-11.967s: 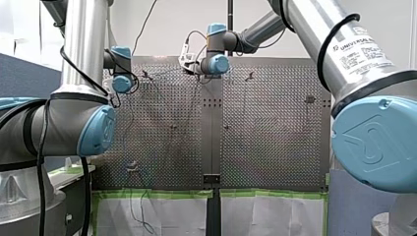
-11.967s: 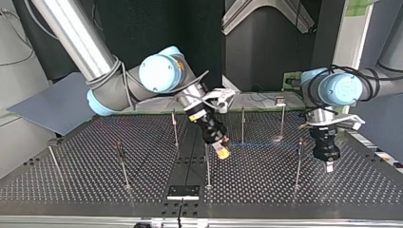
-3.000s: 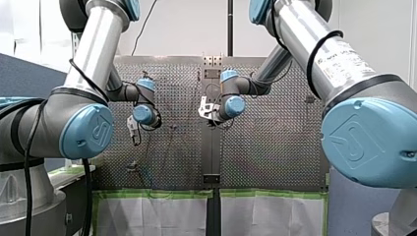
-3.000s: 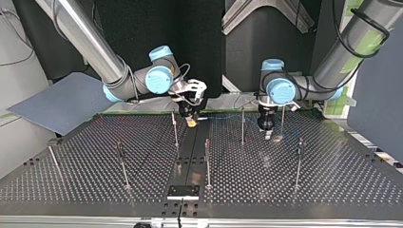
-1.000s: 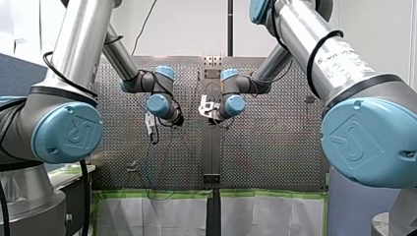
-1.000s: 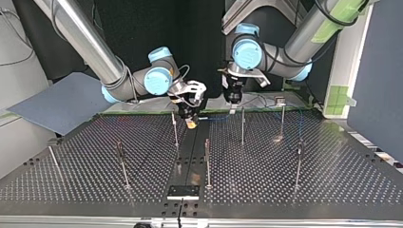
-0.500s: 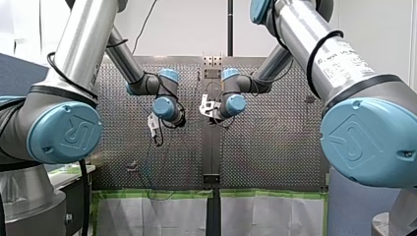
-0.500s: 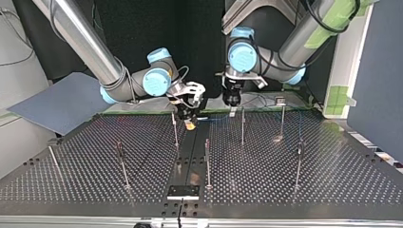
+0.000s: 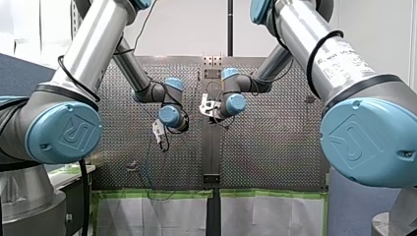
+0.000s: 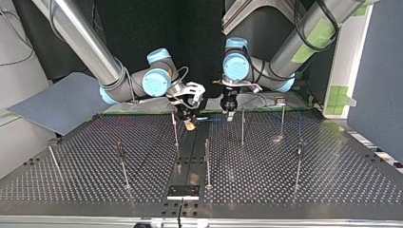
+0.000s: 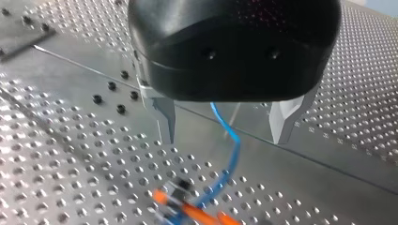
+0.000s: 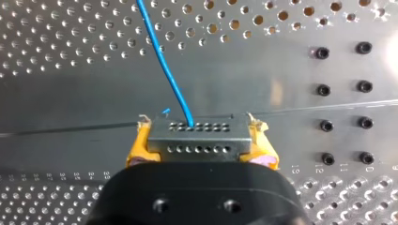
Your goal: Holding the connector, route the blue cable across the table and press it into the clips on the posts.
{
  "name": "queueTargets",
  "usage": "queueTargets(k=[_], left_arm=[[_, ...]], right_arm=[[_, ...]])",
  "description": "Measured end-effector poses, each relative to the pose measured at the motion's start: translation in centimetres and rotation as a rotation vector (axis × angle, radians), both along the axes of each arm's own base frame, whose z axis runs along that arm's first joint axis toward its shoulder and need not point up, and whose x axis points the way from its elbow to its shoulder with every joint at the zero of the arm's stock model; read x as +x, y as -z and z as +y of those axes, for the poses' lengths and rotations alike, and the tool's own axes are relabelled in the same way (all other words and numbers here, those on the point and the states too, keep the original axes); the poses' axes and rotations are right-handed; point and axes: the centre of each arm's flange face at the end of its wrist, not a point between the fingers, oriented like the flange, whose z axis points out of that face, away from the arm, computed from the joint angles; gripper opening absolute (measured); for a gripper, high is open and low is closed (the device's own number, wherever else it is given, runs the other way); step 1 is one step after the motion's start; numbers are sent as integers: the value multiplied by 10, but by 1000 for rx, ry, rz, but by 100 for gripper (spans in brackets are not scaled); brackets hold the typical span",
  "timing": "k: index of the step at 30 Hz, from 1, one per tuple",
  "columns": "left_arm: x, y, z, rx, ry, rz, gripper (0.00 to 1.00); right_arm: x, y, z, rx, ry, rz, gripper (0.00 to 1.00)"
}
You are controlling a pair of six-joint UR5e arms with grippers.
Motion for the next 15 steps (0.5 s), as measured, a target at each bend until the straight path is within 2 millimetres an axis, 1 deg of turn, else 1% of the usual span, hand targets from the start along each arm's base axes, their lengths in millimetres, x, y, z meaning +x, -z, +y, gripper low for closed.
queueTargets(k=[5,11,15], left_arm=[[8,16,-4,0,-1,12,100],[23,27,-10,-5,-18,1,100],[34,26,-11,-21,-50,-32,100]], right_arm=[[0,0,0,0,0,0,0],[0,0,-1,-1,0,-1,0],[-1,-1,-2,-1,-1,-2,0]])
